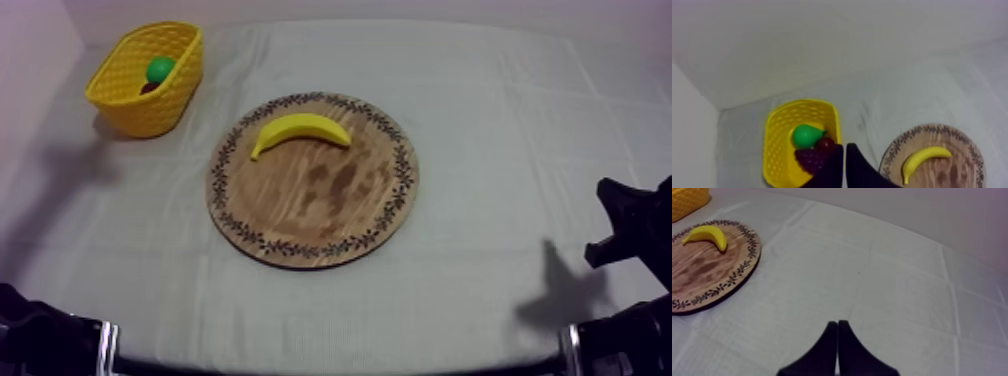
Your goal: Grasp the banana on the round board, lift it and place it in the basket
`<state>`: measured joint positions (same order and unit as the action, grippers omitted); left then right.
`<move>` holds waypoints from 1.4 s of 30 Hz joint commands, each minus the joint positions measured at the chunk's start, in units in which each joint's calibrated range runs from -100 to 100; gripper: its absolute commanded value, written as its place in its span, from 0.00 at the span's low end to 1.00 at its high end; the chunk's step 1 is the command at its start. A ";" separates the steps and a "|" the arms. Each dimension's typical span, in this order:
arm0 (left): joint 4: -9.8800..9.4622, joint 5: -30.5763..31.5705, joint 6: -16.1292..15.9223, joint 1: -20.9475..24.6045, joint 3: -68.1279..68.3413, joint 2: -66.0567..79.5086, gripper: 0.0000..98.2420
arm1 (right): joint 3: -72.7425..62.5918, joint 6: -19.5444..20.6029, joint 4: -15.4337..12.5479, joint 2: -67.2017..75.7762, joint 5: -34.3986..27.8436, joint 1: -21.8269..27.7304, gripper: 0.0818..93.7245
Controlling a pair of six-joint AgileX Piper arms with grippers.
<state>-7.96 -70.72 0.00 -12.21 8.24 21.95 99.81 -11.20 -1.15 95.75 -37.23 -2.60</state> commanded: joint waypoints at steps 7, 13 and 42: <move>-0.68 -1.45 -1.05 -4.32 0.45 -2.03 0.00 | -0.03 -0.01 0.00 0.00 -0.02 0.00 0.00; -0.78 -1.84 -2.28 -7.24 2.12 -3.38 0.00 | -0.03 -0.01 0.00 0.00 -0.02 0.00 0.00; -1.71 -2.09 -5.89 -12.04 4.58 -10.99 0.57 | -0.03 -0.01 0.00 0.00 -0.02 0.00 0.00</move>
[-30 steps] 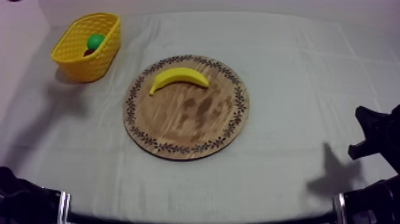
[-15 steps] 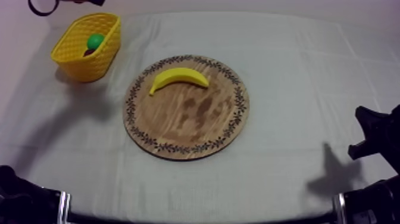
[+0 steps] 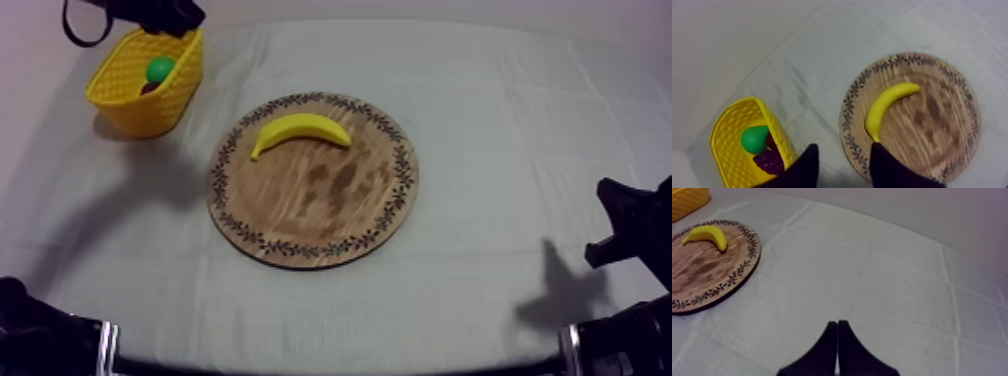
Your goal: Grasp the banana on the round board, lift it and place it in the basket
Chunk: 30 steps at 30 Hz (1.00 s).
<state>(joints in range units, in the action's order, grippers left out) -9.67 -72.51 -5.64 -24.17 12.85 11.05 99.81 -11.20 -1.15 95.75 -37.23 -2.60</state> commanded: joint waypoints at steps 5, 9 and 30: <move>0.09 -1.94 -0.40 -0.61 -0.54 -1.08 0.63 | -0.03 -0.01 0.00 0.00 -0.02 0.00 0.00; 0.18 -2.41 -0.68 -0.72 -0.65 -1.85 0.64 | -0.03 -0.01 0.00 0.00 -0.02 0.00 0.00; 1.17 -0.50 -3.11 -1.86 2.70 -9.37 0.70 | -0.03 -0.01 0.00 0.00 -0.02 0.00 0.00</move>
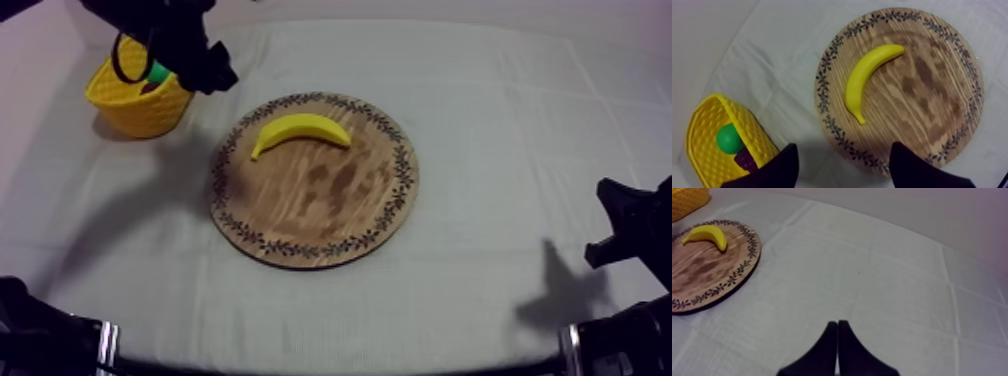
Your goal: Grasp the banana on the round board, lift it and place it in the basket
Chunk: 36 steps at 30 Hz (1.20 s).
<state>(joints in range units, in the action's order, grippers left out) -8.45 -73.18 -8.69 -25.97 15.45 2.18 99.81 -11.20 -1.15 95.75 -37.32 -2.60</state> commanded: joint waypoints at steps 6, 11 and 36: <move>-0.02 2.59 -1.05 -0.38 0.35 -4.25 0.68 | -0.03 -0.01 0.00 0.00 0.06 0.00 0.00; -0.02 5.31 -1.35 -0.80 0.32 -7.83 0.67 | -0.03 -0.01 0.00 0.00 0.06 0.00 0.00; 0.58 19.51 -3.39 -2.56 -1.26 -24.37 0.61 | -0.03 -0.01 0.00 0.00 0.06 0.00 0.00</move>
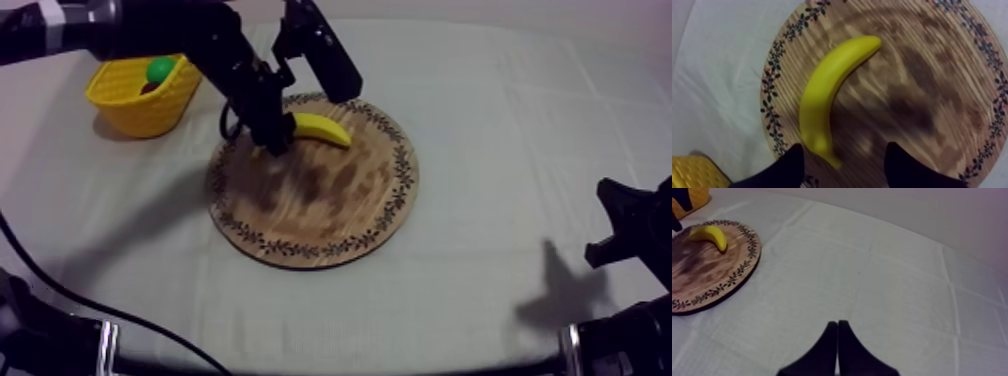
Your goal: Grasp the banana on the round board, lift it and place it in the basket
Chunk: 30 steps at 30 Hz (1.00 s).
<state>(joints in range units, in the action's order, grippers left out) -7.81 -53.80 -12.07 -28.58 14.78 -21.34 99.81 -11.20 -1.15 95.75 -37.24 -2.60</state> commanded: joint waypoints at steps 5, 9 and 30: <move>-0.65 0.71 0.31 0.18 -4.09 -3.96 0.61 | -0.03 -0.01 0.00 0.00 -0.02 0.00 0.00; -1.34 0.80 0.52 0.18 -6.42 -6.29 0.61 | -0.03 -0.01 0.00 0.00 -0.02 0.00 0.00; -5.53 1.40 1.94 0.11 -11.99 -15.26 0.59 | -0.03 -0.01 0.00 0.00 -0.02 0.00 0.00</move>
<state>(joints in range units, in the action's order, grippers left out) -13.19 -52.40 -10.38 -28.42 2.81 -36.31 99.81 -11.20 -1.15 95.75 -37.24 -2.60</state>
